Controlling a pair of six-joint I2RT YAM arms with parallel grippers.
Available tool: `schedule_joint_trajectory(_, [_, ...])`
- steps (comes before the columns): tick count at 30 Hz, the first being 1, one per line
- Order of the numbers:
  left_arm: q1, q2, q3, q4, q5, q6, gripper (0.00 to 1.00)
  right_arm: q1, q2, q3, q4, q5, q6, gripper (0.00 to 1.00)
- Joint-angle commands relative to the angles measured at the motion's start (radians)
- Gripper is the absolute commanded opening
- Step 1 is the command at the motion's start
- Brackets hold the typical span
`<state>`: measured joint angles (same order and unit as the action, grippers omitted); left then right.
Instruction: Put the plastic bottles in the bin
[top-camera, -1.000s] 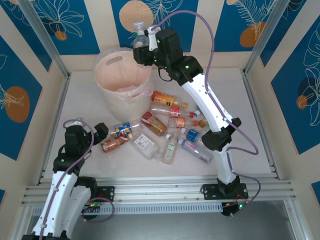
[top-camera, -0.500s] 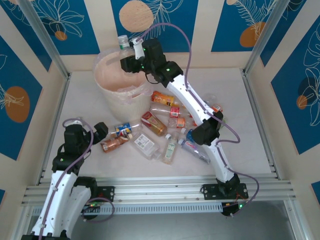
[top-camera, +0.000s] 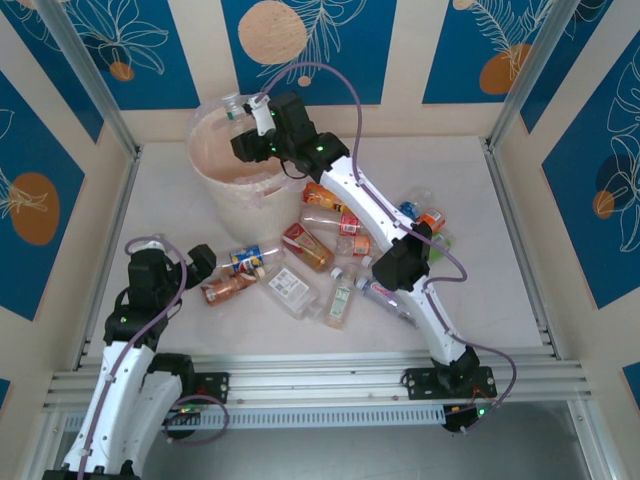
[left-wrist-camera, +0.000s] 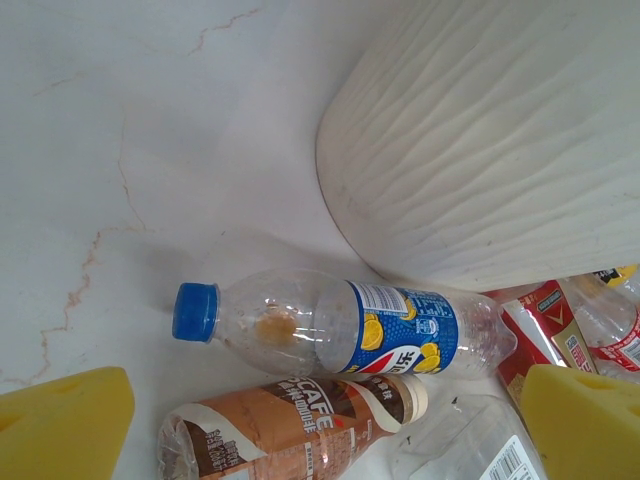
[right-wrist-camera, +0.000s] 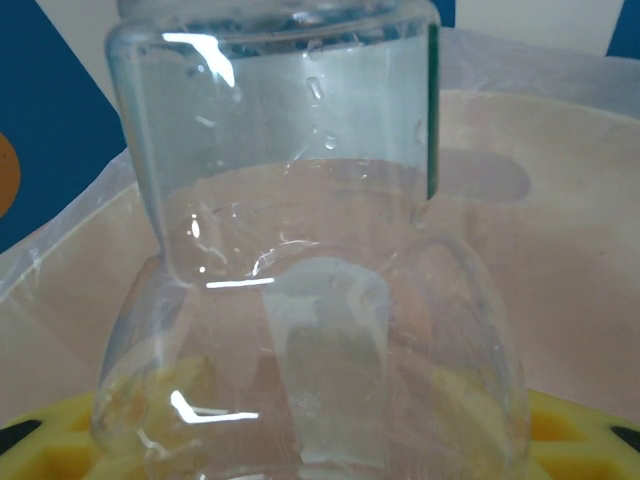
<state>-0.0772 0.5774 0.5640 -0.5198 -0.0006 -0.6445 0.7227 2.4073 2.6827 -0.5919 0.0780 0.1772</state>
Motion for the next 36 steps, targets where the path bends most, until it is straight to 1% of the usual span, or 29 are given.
schedule_joint_trajectory(1, [-0.007, -0.008, 0.029, -0.033, 0.001, 0.03, 0.99, 0.006, 0.011, 0.031, -0.003, 0.011, -0.039, 0.59])
schedule_joint_trajectory(4, [-0.007, -0.002, 0.031, -0.042, -0.002, 0.032, 1.0, 0.007, 0.012, 0.028, -0.005, 0.015, -0.045, 0.66])
schedule_joint_trajectory(9, [-0.007, 0.002, 0.047, -0.069, -0.017, 0.033, 0.99, 0.006, 0.012, 0.028, 0.004, 0.022, -0.048, 0.7])
schedule_joint_trajectory(12, [-0.007, 0.013, 0.062, -0.094, -0.026, 0.04, 1.0, 0.007, 0.012, 0.035, 0.007, 0.022, -0.047, 0.74])
schedule_joint_trajectory(19, [-0.007, 0.047, 0.091, -0.148, -0.05, 0.043, 1.0, 0.008, 0.007, 0.064, 0.004, 0.026, -0.055, 0.75])
schedule_joint_trajectory(23, [-0.006, 0.075, 0.129, -0.213, -0.057, 0.06, 0.99, 0.011, -0.011, 0.092, -0.013, 0.031, -0.071, 0.78])
schedule_joint_trajectory(27, [-0.007, 0.11, 0.169, -0.286, -0.041, 0.107, 1.0, 0.013, -0.06, 0.089, -0.029, 0.057, -0.066, 0.83])
schedule_joint_trajectory(30, [-0.007, 0.132, 0.173, -0.317, -0.009, 0.113, 1.0, 0.013, -0.106, 0.08, -0.048, 0.076, -0.051, 0.86])
schedule_joint_trajectory(32, [-0.007, 0.143, 0.163, -0.314, 0.031, 0.123, 1.0, 0.014, -0.141, 0.066, -0.063, 0.099, -0.034, 0.89])
schedule_joint_trajectory(34, [-0.007, 0.157, 0.149, -0.298, 0.072, 0.139, 0.99, 0.013, -0.18, 0.047, -0.082, 0.126, -0.017, 0.95])
schedule_joint_trajectory(36, [-0.007, 0.183, 0.14, -0.273, 0.105, 0.153, 0.97, 0.014, -0.227, 0.013, -0.102, 0.163, 0.005, 0.99])
